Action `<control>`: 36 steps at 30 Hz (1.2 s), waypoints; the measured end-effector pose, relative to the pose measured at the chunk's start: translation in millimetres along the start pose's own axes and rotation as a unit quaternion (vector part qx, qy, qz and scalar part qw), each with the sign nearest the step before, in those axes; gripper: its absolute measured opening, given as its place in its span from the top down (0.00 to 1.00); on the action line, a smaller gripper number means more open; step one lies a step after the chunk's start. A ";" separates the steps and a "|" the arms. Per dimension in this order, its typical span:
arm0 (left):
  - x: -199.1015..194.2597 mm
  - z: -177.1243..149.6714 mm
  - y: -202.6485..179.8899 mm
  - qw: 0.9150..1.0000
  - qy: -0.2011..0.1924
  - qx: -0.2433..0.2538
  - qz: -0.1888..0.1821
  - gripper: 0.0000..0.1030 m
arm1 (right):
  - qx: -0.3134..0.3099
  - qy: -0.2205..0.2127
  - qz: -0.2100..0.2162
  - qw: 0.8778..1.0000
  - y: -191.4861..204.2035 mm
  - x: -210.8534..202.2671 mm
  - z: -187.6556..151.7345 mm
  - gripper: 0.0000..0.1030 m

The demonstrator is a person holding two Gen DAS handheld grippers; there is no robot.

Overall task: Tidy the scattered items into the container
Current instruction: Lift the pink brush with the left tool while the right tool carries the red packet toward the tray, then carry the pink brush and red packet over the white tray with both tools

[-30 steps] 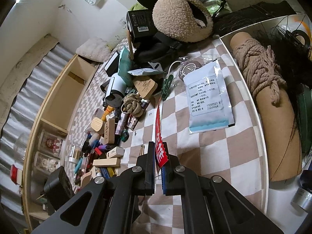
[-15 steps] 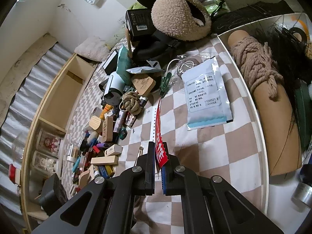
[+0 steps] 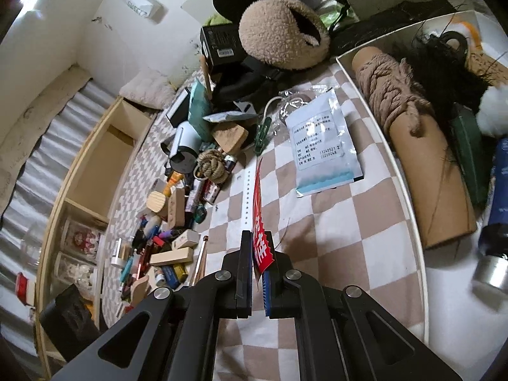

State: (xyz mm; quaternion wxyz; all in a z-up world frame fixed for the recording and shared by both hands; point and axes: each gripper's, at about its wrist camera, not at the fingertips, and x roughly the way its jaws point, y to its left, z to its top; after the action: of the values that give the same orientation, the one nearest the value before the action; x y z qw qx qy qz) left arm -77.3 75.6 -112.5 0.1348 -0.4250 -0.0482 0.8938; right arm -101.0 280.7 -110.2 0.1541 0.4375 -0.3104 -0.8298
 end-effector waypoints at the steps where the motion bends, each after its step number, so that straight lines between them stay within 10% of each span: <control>1: -3.1 1.5 0.4 1.000 -0.004 -0.002 -0.003 0.67 | 0.001 -0.005 0.002 1.000 0.8 -3.8 -1.0 0.94; 13: -49.7 43.8 -24.9 0.996 -0.067 0.026 -0.047 0.67 | -0.015 -0.093 0.011 0.995 2.2 -90.8 22.8 0.94; 25: -45.8 93.7 -110.6 0.981 -0.074 0.087 -0.156 0.68 | -0.048 -0.193 -0.115 0.973 -38.1 -215.9 49.1 0.94; 27: -40.6 101.1 -128.4 0.977 -0.071 0.099 -0.173 0.92 | -0.047 -0.198 -0.134 0.970 -48.7 -225.0 48.1 0.94; 36: -3.9 114.5 -171.4 0.974 -0.045 0.129 -0.183 0.92 | -0.007 -0.172 -0.164 0.971 -107.4 -217.7 35.4 0.94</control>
State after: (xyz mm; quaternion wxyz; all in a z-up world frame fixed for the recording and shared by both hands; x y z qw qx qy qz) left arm -129.1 242.2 -2.6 0.3470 -0.3479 -0.0157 0.8708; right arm -4.4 490.5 -27.8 -0.0373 0.3318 -0.2506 -0.9087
